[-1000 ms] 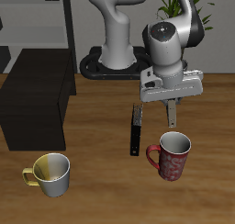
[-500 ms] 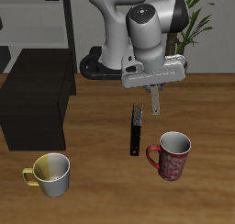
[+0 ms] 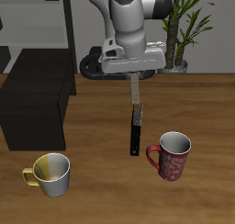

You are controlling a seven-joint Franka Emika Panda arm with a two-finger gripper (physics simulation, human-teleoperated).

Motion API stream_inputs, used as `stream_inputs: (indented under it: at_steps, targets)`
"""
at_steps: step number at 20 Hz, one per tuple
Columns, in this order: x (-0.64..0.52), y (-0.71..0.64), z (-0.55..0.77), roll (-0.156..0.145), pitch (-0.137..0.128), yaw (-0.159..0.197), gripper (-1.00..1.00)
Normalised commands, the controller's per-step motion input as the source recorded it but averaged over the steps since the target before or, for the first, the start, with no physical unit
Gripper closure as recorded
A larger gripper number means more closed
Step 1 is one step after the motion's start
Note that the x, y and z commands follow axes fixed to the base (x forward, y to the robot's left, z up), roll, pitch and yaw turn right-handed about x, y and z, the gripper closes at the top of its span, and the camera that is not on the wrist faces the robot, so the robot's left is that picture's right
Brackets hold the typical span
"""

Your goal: Place the yellow book upright on top of the shelf

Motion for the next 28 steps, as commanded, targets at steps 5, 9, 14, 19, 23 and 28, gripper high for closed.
stream_inputs:
  at_steps: [5, 9, 14, 19, 23, 28]
  targets:
    - [0.05, -0.60, 0.39, -0.065, -0.020, -0.005, 1.00]
    - [0.08, -0.52, 0.43, -0.056, -0.027, -0.010, 1.00]
    - [0.17, -0.69, 0.59, -0.074, -0.024, 0.026, 1.00]
    - [0.14, -0.50, 0.50, 0.010, 0.054, -0.032, 1.00]
    - [0.07, -0.39, 0.42, 0.049, 0.010, 0.074, 1.00]
    - [-0.01, -0.42, 0.35, -0.006, -0.046, 0.066, 1.00]
